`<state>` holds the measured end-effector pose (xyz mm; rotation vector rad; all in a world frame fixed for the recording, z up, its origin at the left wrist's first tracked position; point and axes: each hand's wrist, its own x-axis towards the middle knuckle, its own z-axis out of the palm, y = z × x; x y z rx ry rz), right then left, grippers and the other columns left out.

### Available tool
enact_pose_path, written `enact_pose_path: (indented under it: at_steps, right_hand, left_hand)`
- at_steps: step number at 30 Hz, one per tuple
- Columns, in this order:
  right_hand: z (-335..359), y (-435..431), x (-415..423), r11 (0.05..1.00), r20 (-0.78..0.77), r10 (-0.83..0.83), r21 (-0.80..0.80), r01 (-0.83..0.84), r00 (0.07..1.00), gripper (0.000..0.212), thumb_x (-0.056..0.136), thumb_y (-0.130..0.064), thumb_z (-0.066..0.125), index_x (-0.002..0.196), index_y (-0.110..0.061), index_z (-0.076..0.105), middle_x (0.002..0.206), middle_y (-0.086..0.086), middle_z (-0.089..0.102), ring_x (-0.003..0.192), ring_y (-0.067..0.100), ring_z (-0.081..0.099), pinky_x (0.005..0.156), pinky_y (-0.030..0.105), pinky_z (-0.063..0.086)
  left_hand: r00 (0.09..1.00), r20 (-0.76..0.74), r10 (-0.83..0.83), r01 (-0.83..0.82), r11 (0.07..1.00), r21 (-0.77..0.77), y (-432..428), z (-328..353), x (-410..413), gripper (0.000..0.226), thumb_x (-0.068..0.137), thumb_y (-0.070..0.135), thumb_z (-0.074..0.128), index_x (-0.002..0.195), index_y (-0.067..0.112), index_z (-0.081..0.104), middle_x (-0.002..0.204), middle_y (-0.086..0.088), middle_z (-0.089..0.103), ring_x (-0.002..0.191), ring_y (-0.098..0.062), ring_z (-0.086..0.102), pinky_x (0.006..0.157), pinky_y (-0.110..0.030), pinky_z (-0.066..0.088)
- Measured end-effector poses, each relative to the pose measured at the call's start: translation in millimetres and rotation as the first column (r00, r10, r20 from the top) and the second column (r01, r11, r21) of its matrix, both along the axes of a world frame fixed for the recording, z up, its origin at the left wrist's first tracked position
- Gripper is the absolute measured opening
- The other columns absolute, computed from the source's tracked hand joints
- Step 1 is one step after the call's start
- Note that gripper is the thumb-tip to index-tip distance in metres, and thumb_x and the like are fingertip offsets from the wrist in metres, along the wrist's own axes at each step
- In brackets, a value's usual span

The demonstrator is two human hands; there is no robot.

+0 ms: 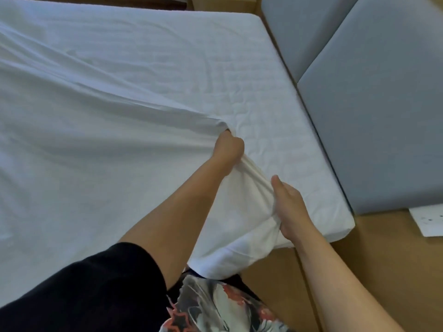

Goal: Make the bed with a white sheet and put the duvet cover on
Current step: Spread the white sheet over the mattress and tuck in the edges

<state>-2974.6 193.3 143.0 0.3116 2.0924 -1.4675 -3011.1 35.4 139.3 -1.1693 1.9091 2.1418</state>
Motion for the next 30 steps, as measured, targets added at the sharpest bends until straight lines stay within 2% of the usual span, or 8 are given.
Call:
enact_pose_path:
  at_steps: [4, 9, 13, 19, 24, 26, 28, 30]
  right_hand:
    - [5, 52, -87, 0.997, -0.188, -0.024, 0.070, 0.037, 0.982, 0.045, 0.088, -0.047, 0.055, 0.056, -0.021, 0.037, 0.046, -0.014, 0.035, 0.045, 0.002, 0.034, 0.043, 0.017, 0.031]
    - [7, 145, -177, 0.966, -0.290, -0.114, 0.190, 0.174, 0.950, 0.040, 0.089, -0.040, 0.058, 0.067, -0.006, 0.053, 0.062, 0.004, 0.049, 0.058, 0.016, 0.046, 0.056, 0.028, 0.039]
    - [-2, 211, -224, 0.922, -0.352, -0.198, 0.250, 0.296, 0.915, 0.022, 0.095, -0.036, 0.051, 0.076, -0.024, 0.054, 0.078, -0.005, 0.058, 0.073, 0.012, 0.056, 0.067, 0.030, 0.047]
    - [-27, 275, -249, 0.891, -0.246, 0.034, 0.446, 0.082, 0.969, 0.018, 0.097, -0.037, 0.043, 0.097, -0.020, 0.049, 0.086, -0.005, 0.055, 0.081, 0.011, 0.054, 0.070, 0.026, 0.043]
    - [-60, 291, -264, 0.766, -0.294, 0.343, 0.637, -0.085, 0.892, 0.037, 0.096, -0.018, 0.046, 0.132, -0.014, 0.040, 0.128, 0.009, 0.051, 0.112, 0.024, 0.052, 0.085, 0.028, 0.042]
    - [-79, 292, -260, 0.608, -0.206, 0.525, 0.770, -0.194, 0.826, 0.059, 0.093, -0.016, 0.047, 0.146, -0.015, 0.022, 0.136, 0.011, 0.039, 0.118, 0.027, 0.043, 0.091, 0.033, 0.039]
    - [-98, 288, -256, 0.468, -0.070, 0.621, 0.832, -0.298, 0.781, 0.069, 0.089, -0.020, 0.048, 0.148, -0.017, 0.012, 0.138, 0.012, 0.029, 0.119, 0.029, 0.035, 0.095, 0.037, 0.035]
    - [-115, 280, -256, 0.414, 0.037, 0.658, 0.817, -0.402, 0.752, 0.071, 0.088, -0.023, 0.047, 0.147, -0.019, 0.008, 0.144, 0.012, 0.018, 0.124, 0.029, 0.028, 0.102, 0.039, 0.030]
  left_hand:
    - [0.997, -0.078, 0.026, -0.021, 0.998, 0.063, 57, 13, -97, 0.045, 0.089, -0.004, 0.032, 0.129, 0.007, 0.049, 0.107, -0.016, 0.059, 0.093, -0.031, 0.058, 0.068, -0.028, 0.042]
    - [0.984, -0.142, -0.106, 0.121, 0.987, 0.103, 164, 14, -217, 0.041, 0.089, -0.006, 0.031, 0.124, 0.002, 0.050, 0.079, -0.004, 0.050, 0.068, -0.018, 0.046, 0.058, -0.024, 0.038]
    - [0.956, -0.168, -0.240, 0.266, 0.951, 0.157, 257, 8, -288, 0.033, 0.088, -0.006, 0.030, 0.112, 0.003, 0.051, 0.075, -0.003, 0.044, 0.069, -0.019, 0.046, 0.061, -0.026, 0.040]
    - [0.994, -0.093, -0.065, 0.085, 0.968, 0.236, 338, -26, -326, 0.038, 0.090, -0.005, 0.033, 0.123, 0.005, 0.049, 0.101, -0.010, 0.055, 0.094, -0.025, 0.053, 0.083, -0.033, 0.048]
    - [0.987, 0.119, -0.108, 0.070, 0.956, 0.284, 331, -74, -318, 0.012, 0.088, 0.004, 0.045, 0.081, 0.013, 0.048, 0.073, -0.005, 0.045, 0.063, -0.020, 0.045, 0.050, -0.020, 0.034]
    - [0.970, 0.136, -0.202, 0.152, 0.938, 0.312, 325, -96, -307, 0.010, 0.091, 0.014, 0.050, 0.101, 0.015, 0.051, 0.095, -0.005, 0.051, 0.081, -0.021, 0.051, 0.067, -0.027, 0.041]
    - [0.959, 0.156, -0.238, 0.189, 0.942, 0.276, 316, -118, -292, 0.050, 0.093, 0.025, 0.052, 0.139, 0.014, 0.036, 0.135, -0.005, 0.044, 0.119, -0.024, 0.045, 0.097, -0.035, 0.039]
    - [0.948, 0.185, -0.258, 0.222, 0.956, 0.194, 302, -135, -274, 0.063, 0.094, 0.028, 0.052, 0.148, 0.014, 0.024, 0.150, -0.007, 0.033, 0.129, -0.023, 0.039, 0.102, -0.032, 0.033]
